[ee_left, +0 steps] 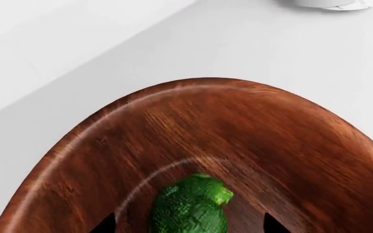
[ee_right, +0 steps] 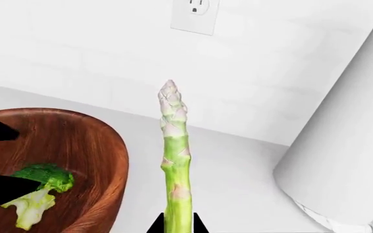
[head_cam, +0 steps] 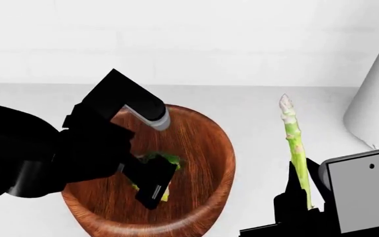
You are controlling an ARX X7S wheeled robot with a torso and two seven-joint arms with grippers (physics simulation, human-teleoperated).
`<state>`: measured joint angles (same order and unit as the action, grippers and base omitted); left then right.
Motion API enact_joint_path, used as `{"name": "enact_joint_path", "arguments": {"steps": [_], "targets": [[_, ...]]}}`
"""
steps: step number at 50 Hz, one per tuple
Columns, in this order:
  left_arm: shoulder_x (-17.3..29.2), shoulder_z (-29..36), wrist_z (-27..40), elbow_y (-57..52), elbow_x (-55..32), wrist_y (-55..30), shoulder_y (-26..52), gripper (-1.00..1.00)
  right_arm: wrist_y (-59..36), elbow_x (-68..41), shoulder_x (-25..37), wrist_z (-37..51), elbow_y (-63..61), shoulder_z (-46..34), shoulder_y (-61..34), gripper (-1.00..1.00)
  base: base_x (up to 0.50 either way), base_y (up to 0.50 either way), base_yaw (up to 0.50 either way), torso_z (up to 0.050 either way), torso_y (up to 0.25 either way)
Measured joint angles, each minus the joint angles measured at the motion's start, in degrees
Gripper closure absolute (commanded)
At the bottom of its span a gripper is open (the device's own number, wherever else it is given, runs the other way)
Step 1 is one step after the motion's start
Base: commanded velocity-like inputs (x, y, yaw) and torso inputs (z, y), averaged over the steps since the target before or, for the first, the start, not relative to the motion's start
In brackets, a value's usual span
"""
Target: Pick the broccolis and asparaguss from the sink and place them in one bowl. Place the onion in the other bowl. Then turn off the sink faucet.
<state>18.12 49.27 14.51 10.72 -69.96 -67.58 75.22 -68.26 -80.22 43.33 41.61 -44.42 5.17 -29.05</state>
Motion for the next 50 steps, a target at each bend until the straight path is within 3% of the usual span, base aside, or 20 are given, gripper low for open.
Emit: {"name": "enact_joint_path", "arguments": {"steps": [15, 32, 41, 50], "targets": [[2.7, -6.2, 4.5, -3.7, -6.0, -0.7, 2.2, -1.0, -1.0, -4.7, 1.0, 2.3, 2.7, -1.2, -4.6, 1.0, 0.0, 0.0, 0.0, 0.001, 0.0], [20.2, -20.4, 16.6, -24.2, -12.0, 6.4, -9.8, -1.0, -8.8, -21.6, -0.7, 7.1, 23.8, -14.7, -34.1, 1.0, 0.0, 0.0, 0.0, 0.0, 0.0], [28.4, -27.3, 19.2, -30.7, -13.4, 11.6, -18.3, -1.0, -13.6, -21.2, -6.2, -1.5, 40.3, -22.4, -49.3, 1.0, 0.0, 0.0, 0.0, 0.0, 0.0], [33.4, -31.9, 18.9, -34.0, -13.4, 15.9, -25.8, -1.0, -16.7, -17.3, -12.4, -13.7, 56.1, -29.5, -60.1, 1.0, 0.0, 0.0, 0.0, 0.0, 0.0]]}}
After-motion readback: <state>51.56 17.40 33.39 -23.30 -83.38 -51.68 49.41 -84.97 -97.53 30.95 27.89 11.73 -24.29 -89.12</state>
